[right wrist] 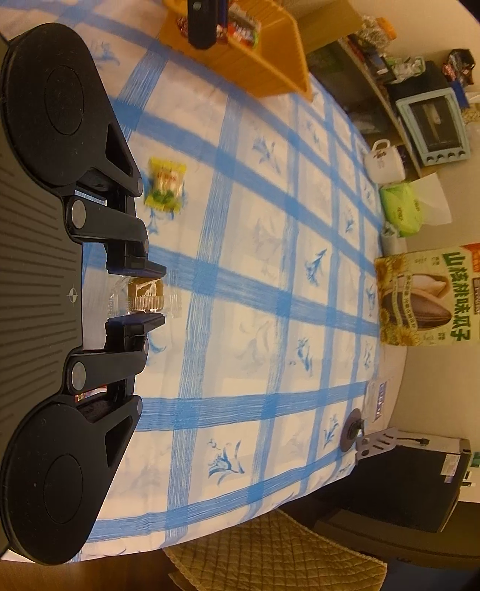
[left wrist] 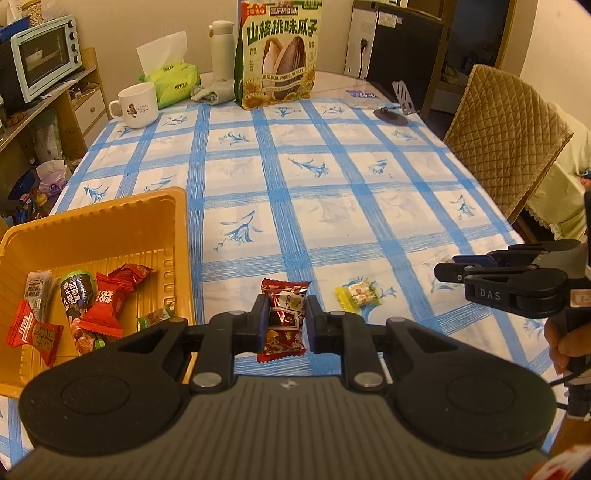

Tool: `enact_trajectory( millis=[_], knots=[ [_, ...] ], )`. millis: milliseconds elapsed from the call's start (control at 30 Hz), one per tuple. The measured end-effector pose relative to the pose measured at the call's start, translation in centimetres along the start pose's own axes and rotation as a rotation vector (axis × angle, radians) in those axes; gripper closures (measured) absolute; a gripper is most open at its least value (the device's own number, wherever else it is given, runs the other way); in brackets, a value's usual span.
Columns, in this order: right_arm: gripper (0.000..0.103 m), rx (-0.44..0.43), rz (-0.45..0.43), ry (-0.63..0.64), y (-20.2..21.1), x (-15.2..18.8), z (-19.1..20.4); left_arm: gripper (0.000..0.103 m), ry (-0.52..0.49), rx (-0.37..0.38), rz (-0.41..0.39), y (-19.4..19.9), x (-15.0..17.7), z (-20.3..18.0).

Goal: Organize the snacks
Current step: 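Carry both held candies toward the orange tray with both grippers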

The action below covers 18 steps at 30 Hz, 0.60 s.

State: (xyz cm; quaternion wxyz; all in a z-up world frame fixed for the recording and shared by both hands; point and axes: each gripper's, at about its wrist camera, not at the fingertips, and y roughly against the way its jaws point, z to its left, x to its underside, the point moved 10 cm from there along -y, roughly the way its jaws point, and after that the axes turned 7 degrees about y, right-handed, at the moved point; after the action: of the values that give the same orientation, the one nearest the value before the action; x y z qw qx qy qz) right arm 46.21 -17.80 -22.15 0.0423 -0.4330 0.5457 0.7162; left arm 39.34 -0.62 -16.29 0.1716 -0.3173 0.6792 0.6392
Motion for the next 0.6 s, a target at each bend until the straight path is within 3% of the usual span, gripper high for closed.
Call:
enact_trajectory(
  millis=[333,600],
  knots=[
    [0.082,-0.127,-0.038,0.019,5.1,-1.4,4.7,0.085,0.049,0.015,-0.045,4.3,0.5,1.0],
    [0.082,-0.268,-0.049,0.066,7.7,-1.9,11.0,0.085,0.114,-0.026,-0.088,8.5,1.0,4.8]
  ],
)
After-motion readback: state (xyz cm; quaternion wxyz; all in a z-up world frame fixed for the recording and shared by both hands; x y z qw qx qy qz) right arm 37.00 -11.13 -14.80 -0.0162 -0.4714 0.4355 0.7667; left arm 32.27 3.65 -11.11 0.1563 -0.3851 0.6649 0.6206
